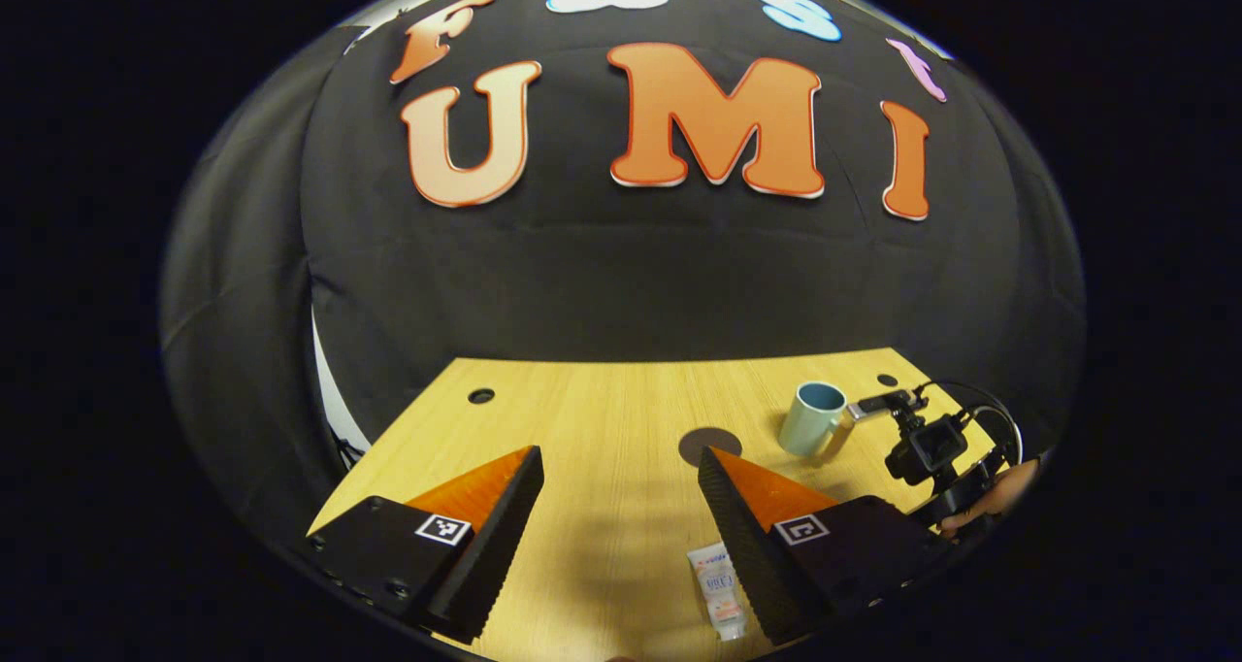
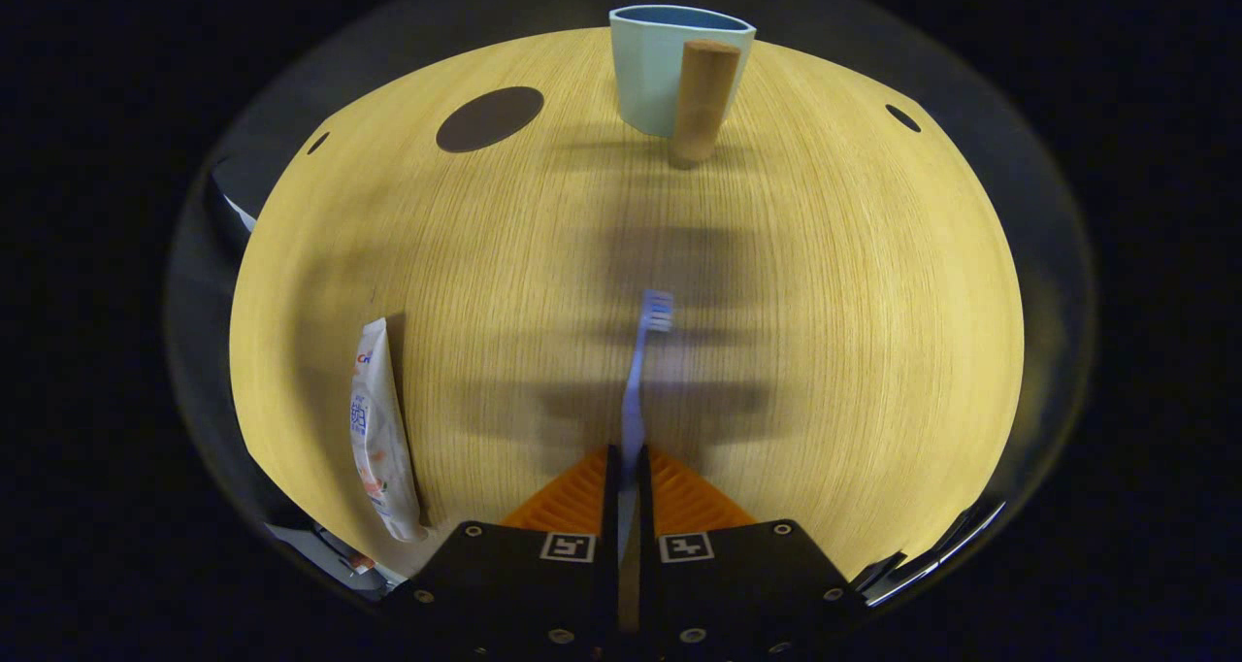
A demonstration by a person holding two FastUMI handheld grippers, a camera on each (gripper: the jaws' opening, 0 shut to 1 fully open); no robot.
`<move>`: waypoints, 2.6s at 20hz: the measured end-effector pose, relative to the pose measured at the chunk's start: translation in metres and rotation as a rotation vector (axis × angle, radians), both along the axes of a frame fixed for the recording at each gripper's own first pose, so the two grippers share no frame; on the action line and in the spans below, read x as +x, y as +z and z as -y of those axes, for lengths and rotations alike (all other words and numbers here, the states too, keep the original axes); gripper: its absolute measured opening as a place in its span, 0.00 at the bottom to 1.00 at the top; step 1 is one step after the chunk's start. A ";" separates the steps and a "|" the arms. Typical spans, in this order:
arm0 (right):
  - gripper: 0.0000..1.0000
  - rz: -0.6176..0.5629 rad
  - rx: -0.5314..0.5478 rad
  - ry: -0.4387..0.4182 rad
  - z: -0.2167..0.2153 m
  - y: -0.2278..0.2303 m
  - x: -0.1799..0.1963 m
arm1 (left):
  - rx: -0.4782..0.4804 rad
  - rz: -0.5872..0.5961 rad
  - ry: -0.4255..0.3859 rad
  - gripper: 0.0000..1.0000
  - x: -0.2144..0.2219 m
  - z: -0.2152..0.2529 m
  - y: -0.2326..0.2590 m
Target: Put the toothbrush and toothpaste on the desktop into the cup, then pick up the cup and place it on the coaster on the desktop.
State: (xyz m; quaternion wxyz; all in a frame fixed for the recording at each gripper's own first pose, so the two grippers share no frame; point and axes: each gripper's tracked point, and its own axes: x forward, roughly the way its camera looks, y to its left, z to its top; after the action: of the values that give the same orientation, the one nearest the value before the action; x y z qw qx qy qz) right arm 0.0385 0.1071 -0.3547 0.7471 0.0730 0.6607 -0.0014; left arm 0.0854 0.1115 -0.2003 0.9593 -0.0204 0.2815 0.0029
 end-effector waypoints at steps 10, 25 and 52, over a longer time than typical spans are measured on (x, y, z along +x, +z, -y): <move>0.04 0.089 0.049 -0.097 0.003 0.028 -0.005 | -0.136 -0.413 -0.146 0.98 -0.035 0.062 -0.078; 0.04 0.314 -0.003 -0.236 0.026 0.096 0.014 | -0.177 -0.998 -0.219 0.94 -0.075 0.104 -0.191; 0.04 0.820 0.089 -0.010 0.097 0.159 0.203 | -0.088 -0.929 -0.136 0.14 -0.053 0.110 -0.190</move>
State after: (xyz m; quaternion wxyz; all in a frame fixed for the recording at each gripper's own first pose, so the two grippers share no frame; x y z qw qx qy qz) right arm 0.2420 0.0105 -0.1959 0.9446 0.1028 0.3073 0.0529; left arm 0.0322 0.0011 -0.3903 0.7280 -0.0390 0.6816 -0.0628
